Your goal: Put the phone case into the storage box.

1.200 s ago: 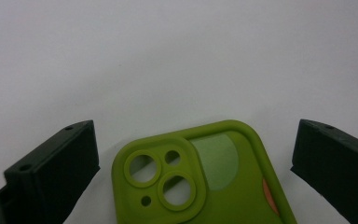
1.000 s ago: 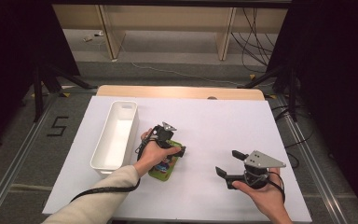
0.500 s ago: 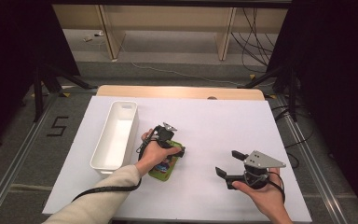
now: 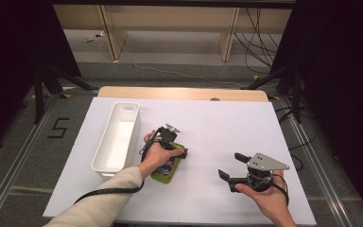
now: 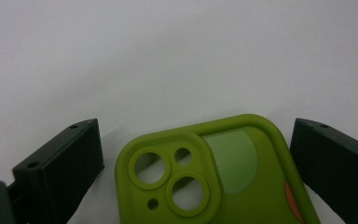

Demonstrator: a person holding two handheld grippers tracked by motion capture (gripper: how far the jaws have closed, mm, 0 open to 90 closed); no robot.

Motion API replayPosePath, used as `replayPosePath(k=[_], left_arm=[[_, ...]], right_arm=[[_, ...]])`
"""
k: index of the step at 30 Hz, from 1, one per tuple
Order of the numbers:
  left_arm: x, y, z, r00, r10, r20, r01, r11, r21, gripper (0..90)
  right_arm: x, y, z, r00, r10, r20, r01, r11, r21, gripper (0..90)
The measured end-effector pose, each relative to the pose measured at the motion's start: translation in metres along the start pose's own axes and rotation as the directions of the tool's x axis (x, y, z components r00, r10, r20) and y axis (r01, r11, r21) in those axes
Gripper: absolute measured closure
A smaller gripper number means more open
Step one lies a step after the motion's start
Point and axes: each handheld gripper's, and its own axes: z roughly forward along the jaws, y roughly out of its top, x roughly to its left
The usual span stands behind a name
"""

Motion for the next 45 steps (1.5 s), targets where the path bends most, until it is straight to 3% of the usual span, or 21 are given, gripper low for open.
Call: replayPosePath(k=[45], left_arm=[[-0.0062, 0.0024, -0.0045, 0.9997, 0.005, -0.022, -0.004, 0.9996, 0.026, 13.4]], right_arm=[[0.0000, -0.0003, 0.0009, 1.0000, -0.001, -0.005, 0.001, 1.000, 0.008, 15.8]])
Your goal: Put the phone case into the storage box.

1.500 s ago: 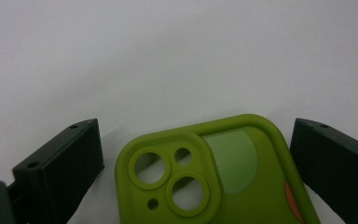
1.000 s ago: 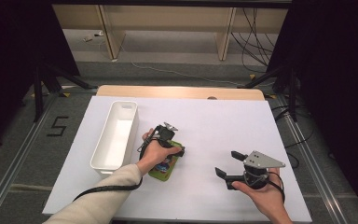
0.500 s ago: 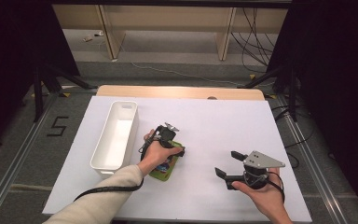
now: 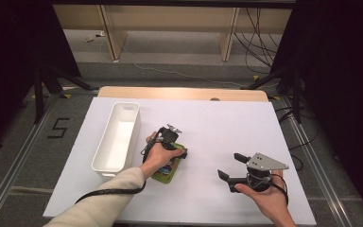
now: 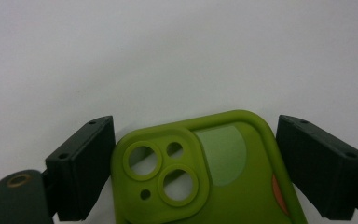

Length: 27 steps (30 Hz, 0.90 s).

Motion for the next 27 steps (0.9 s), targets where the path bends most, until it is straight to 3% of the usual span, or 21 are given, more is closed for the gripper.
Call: replayPosePath(k=[27], left_arm=[[0.0000, 0.0007, -0.0001, 1.0000, 0.003, 0.002, -0.003, 1.0000, 0.003, 14.9]], right_arm=[[0.0003, 0.0001, 0.0000, 1.0000, 0.000, 0.001, 0.000, 1.000, 0.000, 15.9]])
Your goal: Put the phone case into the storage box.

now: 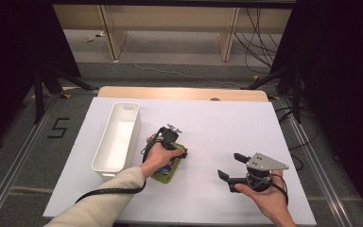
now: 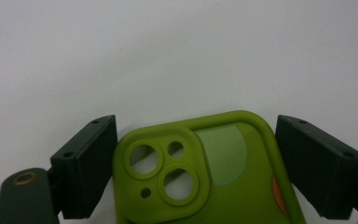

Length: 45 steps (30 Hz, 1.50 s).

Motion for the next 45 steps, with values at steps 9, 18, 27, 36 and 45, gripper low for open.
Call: replayPosePath(k=[9, 18, 27, 36, 45], left_arm=[[0.000, 0.000, 0.000, 0.9999, 0.002, 0.010, -0.002, 1.0000, -0.009, 15.3], [-0.002, 0.003, -0.007, 0.9999, 0.004, 0.016, -0.004, 0.9994, -0.034, 15.5], [-0.003, 0.010, -0.020, 0.9997, -0.007, 0.023, 0.009, 0.9952, -0.098, 15.7], [0.000, 0.017, -0.034, 0.9998, -0.012, 0.018, 0.014, 0.9884, -0.151, 15.9], [0.003, 0.023, -0.047, 0.9998, -0.016, 0.014, 0.019, 0.9767, -0.214, 16.0]], right_arm=[[0.000, 0.000, 0.000, 1.0000, 0.001, -0.001, -0.001, 1.000, -0.001, 15.9], [0.000, 0.000, 0.000, 1.0000, 0.001, 0.000, -0.001, 1.000, -0.002, 15.9], [0.000, 0.000, 0.000, 1.0000, 0.001, -0.001, -0.001, 1.000, -0.007, 15.9], [0.000, 0.000, 0.000, 1.0000, 0.000, -0.001, 0.000, 1.000, -0.007, 15.9], [0.000, 0.000, 0.000, 1.0000, 0.001, -0.001, -0.001, 1.000, -0.007, 15.9]])
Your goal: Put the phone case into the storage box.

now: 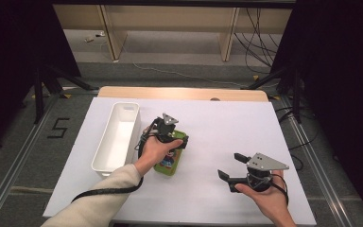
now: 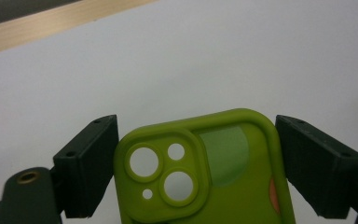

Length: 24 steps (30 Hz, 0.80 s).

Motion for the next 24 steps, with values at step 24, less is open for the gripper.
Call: replayPosePath(k=[24], left_arm=[[0.003, 0.019, -0.026, 0.9999, -0.003, -0.013, 0.002, 0.9934, -0.115, 16.0]], right_arm=[[0.000, 0.000, 0.000, 1.0000, 0.001, 0.000, -0.001, 1.000, 0.002, 15.9]])
